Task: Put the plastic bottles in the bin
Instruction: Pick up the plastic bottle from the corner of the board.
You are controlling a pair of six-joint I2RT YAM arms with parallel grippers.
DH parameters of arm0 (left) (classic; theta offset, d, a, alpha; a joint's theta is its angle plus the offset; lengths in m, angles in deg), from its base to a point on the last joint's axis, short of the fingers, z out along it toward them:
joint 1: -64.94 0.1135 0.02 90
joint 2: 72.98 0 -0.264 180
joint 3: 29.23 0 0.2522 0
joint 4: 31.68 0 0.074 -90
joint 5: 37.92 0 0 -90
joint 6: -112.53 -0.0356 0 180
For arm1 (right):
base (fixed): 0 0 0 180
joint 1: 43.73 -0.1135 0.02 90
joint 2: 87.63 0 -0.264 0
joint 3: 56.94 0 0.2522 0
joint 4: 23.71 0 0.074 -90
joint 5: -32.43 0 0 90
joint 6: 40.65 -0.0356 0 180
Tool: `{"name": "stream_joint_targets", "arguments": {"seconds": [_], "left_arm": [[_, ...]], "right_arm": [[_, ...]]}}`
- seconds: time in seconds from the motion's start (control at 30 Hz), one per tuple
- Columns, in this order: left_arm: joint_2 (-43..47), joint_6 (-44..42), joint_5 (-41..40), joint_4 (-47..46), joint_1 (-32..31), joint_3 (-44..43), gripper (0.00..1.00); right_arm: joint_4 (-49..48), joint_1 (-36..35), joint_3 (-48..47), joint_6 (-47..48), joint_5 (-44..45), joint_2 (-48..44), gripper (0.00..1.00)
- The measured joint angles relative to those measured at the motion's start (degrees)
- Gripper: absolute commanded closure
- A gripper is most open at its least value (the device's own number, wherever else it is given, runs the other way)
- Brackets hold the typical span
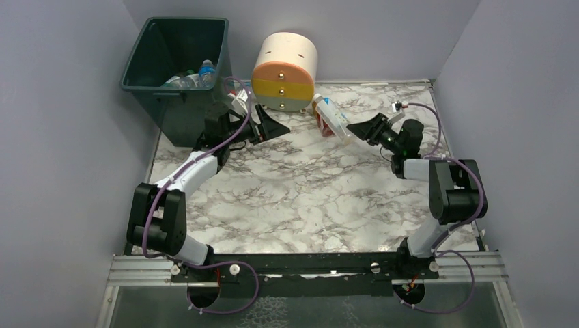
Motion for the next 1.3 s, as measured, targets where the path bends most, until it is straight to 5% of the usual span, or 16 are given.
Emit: {"name": "stream_joint_targets", "arguments": {"seconds": [1.3], "left_arm": [[3.7,3.7,-2.1,-4.5,1.3,2.9,0.01]], "right_arm": [[-9.8,-2.6,7.3,-11.1,-4.4,0.8,0.55]]}}
